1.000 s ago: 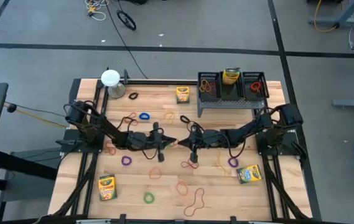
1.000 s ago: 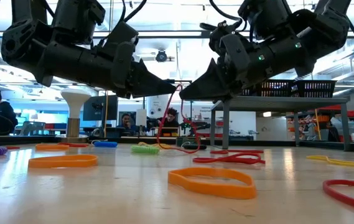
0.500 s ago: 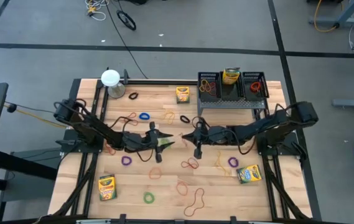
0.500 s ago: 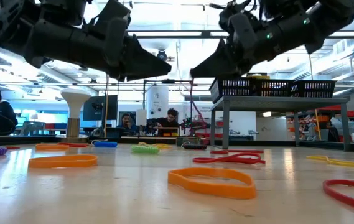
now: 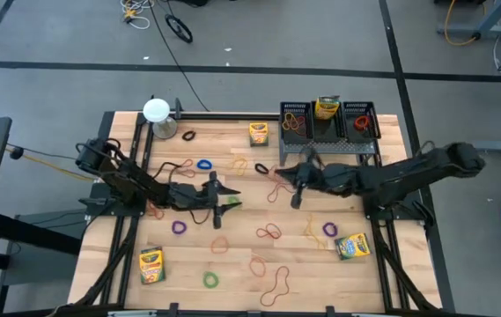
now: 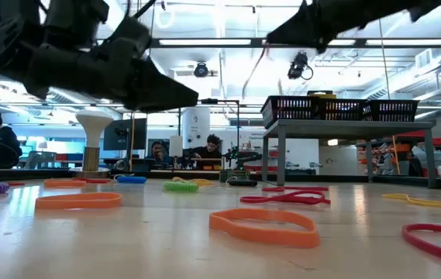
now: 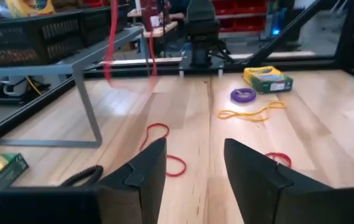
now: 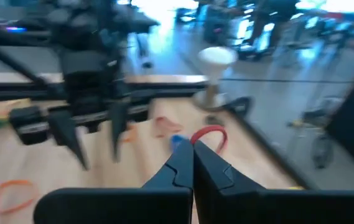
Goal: Pick & Place Office Desk Supplies
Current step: Put the red rubber band into the left black bin on the shelf
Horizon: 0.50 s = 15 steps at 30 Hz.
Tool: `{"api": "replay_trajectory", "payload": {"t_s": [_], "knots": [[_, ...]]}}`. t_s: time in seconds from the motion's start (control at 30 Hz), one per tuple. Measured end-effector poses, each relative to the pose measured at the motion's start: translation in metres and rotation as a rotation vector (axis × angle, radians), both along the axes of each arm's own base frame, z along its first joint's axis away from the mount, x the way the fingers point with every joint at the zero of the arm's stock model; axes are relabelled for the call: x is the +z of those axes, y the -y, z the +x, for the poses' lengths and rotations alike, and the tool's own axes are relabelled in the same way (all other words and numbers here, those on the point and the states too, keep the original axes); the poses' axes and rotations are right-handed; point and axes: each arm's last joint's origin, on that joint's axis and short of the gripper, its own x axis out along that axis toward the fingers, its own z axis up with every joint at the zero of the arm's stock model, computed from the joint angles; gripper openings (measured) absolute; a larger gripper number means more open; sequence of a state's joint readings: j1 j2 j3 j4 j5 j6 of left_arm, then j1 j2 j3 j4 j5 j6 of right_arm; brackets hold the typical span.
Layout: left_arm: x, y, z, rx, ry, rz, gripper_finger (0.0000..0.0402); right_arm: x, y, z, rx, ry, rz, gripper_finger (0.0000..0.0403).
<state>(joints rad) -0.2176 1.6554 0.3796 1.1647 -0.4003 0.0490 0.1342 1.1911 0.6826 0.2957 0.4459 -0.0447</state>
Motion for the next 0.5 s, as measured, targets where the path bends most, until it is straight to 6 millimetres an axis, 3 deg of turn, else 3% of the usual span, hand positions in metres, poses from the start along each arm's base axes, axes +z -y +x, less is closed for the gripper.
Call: {"api": "replay_trajectory", "payload": {"t_s": [0.2, 0.37, 0.5], "knots": [[-0.009, -0.011, -0.019, 0.026, 0.034, -0.047, 0.0150, 0.045, 0.022, -0.019, -0.184, 0.028, -0.075, 0.0000], [-0.010, -0.012, -0.021, 0.025, 0.030, -0.060, 0.0147, 0.081, 0.048, -0.026, -0.312, 0.068, -0.126, 0.0000], [-0.010, -0.011, -0.021, 0.023, 0.029, -0.060, 0.0146, 0.095, 0.076, -0.031, -0.432, 0.085, -0.134, 0.0000]]}}
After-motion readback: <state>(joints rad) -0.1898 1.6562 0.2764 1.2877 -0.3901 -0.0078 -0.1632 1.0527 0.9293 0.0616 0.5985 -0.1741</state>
